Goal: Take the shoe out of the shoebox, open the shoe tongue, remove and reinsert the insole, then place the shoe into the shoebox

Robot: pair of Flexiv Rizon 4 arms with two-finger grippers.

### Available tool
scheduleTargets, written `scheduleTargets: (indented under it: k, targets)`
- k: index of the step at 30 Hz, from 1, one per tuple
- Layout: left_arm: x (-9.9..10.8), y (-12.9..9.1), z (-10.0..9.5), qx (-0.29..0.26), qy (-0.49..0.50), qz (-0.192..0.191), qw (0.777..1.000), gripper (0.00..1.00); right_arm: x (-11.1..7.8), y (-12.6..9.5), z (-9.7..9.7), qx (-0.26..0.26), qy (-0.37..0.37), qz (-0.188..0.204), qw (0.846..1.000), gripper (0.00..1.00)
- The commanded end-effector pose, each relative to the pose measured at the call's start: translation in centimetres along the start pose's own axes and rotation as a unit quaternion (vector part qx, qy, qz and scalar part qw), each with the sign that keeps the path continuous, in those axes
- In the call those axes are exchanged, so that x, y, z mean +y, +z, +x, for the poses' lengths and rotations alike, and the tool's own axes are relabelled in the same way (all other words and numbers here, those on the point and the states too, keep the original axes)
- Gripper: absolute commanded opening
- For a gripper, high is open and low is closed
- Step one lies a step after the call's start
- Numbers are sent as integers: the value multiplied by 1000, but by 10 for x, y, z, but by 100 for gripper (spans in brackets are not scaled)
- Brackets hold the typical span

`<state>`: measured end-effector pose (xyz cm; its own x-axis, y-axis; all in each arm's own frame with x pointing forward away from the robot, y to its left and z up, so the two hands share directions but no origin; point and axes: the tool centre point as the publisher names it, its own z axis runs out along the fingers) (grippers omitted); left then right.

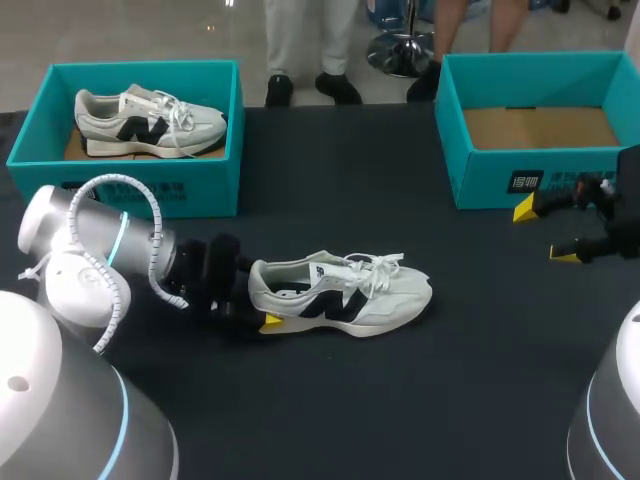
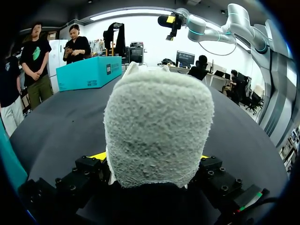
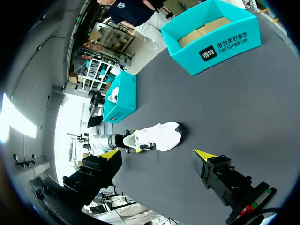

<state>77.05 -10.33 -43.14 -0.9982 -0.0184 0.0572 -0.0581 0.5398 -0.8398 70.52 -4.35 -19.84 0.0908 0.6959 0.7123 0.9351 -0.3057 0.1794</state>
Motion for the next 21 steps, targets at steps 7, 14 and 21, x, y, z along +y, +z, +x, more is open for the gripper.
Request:
scheduleTargets:
  k: [7,14,21]
  targets:
    - [5,8,-1,-1,0,-2,1000,0,-20,30,31,-67,-11,-22,997,100]
    - [5,8,-1,-1,0,-2,1000,0,-41,57,49,-69,-20,-17,997,100]
    - [5,8,-1,-1,0,-2,1000,0,-66,83,61,-94,-27,7,995,100]
